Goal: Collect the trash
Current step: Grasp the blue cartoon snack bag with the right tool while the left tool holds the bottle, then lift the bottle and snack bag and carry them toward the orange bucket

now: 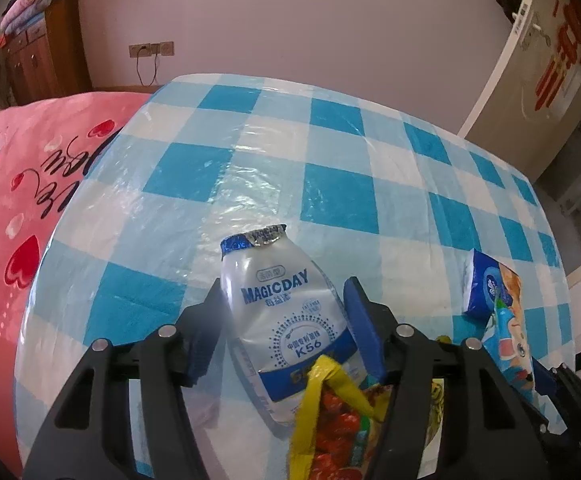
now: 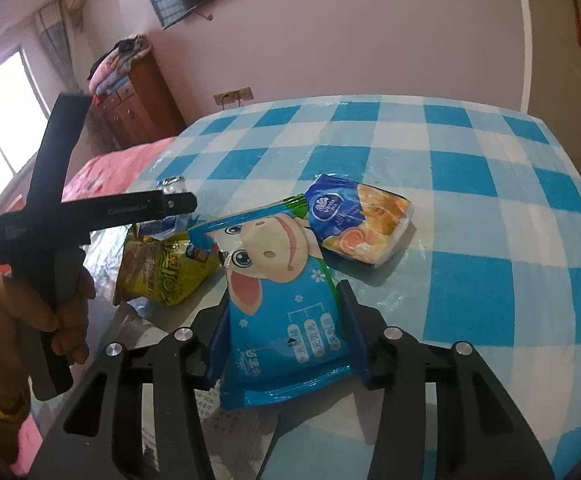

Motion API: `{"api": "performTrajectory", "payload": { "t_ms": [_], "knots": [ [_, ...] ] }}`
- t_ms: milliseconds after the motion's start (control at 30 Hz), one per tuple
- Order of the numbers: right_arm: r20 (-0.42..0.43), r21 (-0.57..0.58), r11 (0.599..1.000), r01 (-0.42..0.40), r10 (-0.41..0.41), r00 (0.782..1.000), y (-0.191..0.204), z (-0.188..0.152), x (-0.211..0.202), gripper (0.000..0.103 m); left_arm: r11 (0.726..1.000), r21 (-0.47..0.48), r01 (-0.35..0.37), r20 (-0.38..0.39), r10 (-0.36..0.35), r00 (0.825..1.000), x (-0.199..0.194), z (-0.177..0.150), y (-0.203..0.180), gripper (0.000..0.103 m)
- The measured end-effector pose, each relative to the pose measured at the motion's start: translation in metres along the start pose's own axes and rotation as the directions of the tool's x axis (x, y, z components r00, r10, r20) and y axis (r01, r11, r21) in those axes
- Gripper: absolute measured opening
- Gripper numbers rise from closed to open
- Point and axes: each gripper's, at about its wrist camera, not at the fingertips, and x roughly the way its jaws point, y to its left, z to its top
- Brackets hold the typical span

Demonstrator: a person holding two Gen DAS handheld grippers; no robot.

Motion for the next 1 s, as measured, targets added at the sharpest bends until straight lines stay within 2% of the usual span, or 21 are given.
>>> {"api": "performTrajectory", "payload": {
  "t_ms": [667,1000],
  "knots": [
    [0.068,0.179,0.982,-0.068,0.056,0.996,-0.011,-0.003,-0.03,0.048,0.993,-0.1,0.069,0.128,-0.056,0.99,-0.063,-0.012,0.054,0.057],
    [0.086,0.146,0.987,-0.061,0.048,0.995,0.011,-0.004,-0.048,0.048,0.987,-0.125,0.105,0.174,-0.083,0.981,-0.096,-0.033,0.078,0.057]
  ]
}}
